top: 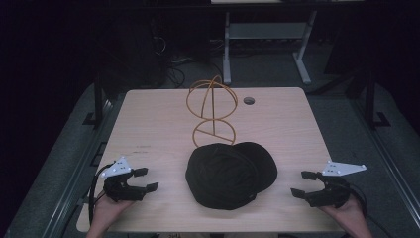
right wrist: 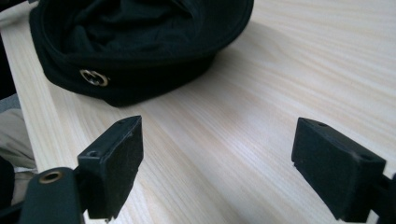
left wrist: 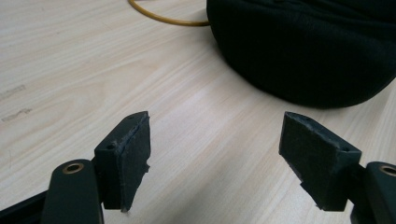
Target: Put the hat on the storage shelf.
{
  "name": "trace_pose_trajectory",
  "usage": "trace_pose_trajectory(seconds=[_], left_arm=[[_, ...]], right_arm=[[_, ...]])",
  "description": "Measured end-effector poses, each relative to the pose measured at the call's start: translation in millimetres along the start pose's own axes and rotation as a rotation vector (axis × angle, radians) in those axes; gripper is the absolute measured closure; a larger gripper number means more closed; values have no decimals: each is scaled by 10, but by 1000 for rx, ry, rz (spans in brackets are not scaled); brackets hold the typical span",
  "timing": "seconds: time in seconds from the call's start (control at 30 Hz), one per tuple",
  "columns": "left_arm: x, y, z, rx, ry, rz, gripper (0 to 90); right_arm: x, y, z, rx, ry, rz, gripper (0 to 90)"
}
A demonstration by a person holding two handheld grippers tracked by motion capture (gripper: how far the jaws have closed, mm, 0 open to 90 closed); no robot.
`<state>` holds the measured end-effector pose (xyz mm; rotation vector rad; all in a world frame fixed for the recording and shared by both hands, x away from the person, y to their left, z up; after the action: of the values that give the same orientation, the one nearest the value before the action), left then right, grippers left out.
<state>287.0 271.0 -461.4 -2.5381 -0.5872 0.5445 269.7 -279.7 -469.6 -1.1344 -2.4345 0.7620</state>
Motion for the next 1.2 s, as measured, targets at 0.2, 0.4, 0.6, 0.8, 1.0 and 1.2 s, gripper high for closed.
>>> trace_pose_trajectory(seconds=[0.2, 0.4, 0.6, 0.8, 1.0, 1.2], left_arm=[[-12, -5, 2, -3, 3, 3, 242], [1, -20, 10, 2, -1, -7, 243], [12, -13, 13, 2, -4, -9, 243], [16, -15, 19, 2, -8, -9, 243], [19, -2, 19, 14, 5, -8, 243], [8, 12, 23, 24, 10, -9, 243]], right_arm=[[122, -89, -155, -19, -31, -1, 145], [399, -156, -478, -41, -133, -41, 160], [618, -103, -712, -41, -195, -78, 196], [905, 38, -904, -3, -259, -140, 227], [1158, 271, -1019, 52, -308, -194, 279], [1358, 489, -1075, 95, -367, -232, 385]])
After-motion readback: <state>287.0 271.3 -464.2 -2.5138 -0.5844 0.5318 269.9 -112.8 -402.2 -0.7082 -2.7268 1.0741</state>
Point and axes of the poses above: each handheld gripper's, and its own axes: y roughly forward along the jaws, z roughly out of its underside, x roughly to its left, the point moved 4 cm from there along y, roughly forward along the jaws, and after that the axes turned 12 degrees about z, right-handed, at the moved point
